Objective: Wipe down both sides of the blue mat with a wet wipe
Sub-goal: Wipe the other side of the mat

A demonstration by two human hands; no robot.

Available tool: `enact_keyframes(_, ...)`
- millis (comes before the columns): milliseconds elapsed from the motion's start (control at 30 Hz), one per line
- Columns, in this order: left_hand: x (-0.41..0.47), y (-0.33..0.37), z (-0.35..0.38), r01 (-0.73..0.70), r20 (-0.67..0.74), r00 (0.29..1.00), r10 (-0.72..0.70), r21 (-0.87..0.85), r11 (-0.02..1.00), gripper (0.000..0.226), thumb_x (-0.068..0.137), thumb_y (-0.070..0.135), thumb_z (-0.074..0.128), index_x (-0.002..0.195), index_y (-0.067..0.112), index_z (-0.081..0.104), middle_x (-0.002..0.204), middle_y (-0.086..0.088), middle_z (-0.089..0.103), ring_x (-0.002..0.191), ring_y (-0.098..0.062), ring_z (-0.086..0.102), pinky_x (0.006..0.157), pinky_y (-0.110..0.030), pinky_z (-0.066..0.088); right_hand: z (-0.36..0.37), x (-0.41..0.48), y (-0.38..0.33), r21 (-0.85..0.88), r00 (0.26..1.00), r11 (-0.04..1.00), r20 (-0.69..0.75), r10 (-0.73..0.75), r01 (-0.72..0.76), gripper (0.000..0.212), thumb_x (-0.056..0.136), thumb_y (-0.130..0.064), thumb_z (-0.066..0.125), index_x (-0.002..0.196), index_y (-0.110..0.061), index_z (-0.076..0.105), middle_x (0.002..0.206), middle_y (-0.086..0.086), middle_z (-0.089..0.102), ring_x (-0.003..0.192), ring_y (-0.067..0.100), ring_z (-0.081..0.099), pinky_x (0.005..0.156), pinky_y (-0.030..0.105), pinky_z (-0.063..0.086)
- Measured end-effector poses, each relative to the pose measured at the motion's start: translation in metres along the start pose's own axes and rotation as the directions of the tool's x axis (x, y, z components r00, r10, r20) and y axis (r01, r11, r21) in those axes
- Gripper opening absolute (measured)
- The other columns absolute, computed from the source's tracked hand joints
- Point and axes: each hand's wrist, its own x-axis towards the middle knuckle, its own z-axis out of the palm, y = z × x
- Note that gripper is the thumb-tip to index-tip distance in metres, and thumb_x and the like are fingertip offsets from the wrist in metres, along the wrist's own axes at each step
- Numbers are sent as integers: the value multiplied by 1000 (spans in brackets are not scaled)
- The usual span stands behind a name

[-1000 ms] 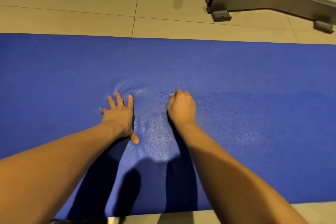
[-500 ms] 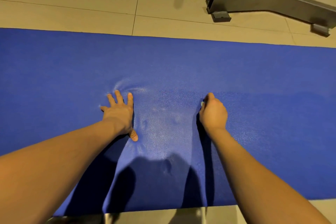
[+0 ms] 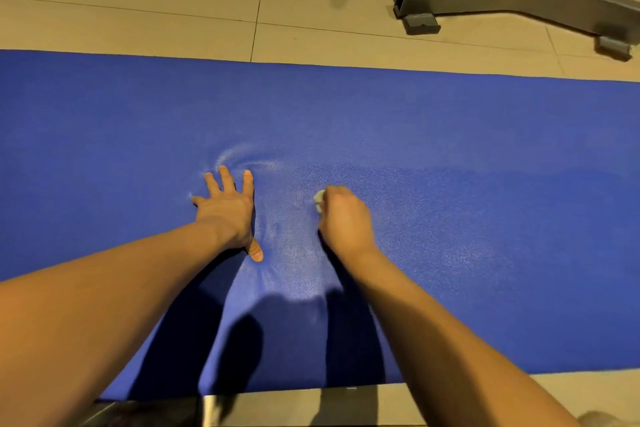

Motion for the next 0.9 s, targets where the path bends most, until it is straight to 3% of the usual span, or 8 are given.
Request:
enact_keyframes(67, 1, 0, 0, 1, 1, 1000, -1, -4, 1000, 175, 38, 68, 92, 155, 16, -27, 161, -26, -25, 148, -54, -15, 112, -73, 24, -15, -5, 32, -14, 996, 998, -75, 58, -59, 10, 94, -15, 57, 100, -13, 65, 108, 10, 65, 92, 35, 65, 73, 39, 49)
enact_keyframes(167, 1, 0, 0, 4, -2, 1000, -4, -6, 1000, 175, 38, 67, 92, 155, 16, -27, 161, -26, -25, 148, -54, -15, 112, -73, 23, -29, -11, 65, -84, 971, 981, -179, 157, -174, 16, 97, -23, 55, 98, -9, 64, 104, 12, 58, 83, 38, 62, 61, 38, 44)
enact_keyframes(300, 0, 1, 0, 6, -5, 1000, -6, -14, 1000, 175, 38, 66, 93, 155, 16, -26, 161, -26, -24, 147, -55, -15, 112, -74, 23, -20, -12, 48, -43, 945, 966, -225, 239, -255, 14, 97, -15, 54, 100, -5, 62, 108, 15, 55, 85, 39, 61, 61, 35, 35)
enact_keyframes(400, 0, 2, -1, 9, -7, 1000, -9, -9, 1000, 175, 37, 67, 93, 155, 16, -26, 161, -26, -23, 148, -55, -14, 112, -74, 23, 6, -18, -1, 32, 971, 984, -160, 180, -177, 16, 98, -10, 51, 106, -3, 62, 112, 17, 58, 92, 39, 61, 70, 41, 44)
enact_keyframes(533, -1, 2, -1, 12, -8, 1000, -12, -7, 1000, 174, 39, 66, 93, 155, 16, -25, 161, -27, -24, 148, -54, -14, 112, -74, 23, 33, -32, -49, -12, 996, 1000, -88, -28, 27, 14, 95, -6, 55, 108, -11, 55, 102, 13, 57, 82, 36, 61, 58, 36, 33)
enact_keyframes(633, -1, 2, -1, 10, -9, 1000, -10, -3, 1000, 174, 38, 67, 92, 155, 15, -25, 160, -27, -24, 148, -54, -14, 112, -74, 24, 25, -30, -33, -56, 993, 993, -44, -110, 107, 10, 95, -9, 54, 104, -13, 56, 98, 11, 54, 77, 37, 60, 56, 36, 32)
enact_keyframes(900, 0, 2, 1, 21, -29, 999, -21, 21, 1000, 175, 36, 69, 93, 156, 16, -24, 161, -28, -21, 148, -55, -11, 110, -72, 28, -26, -36, 76, -62, 952, 968, -205, 227, -244, 9, 96, -14, 54, 96, -8, 62, 99, 15, 57, 76, 41, 60, 58, 36, 35)
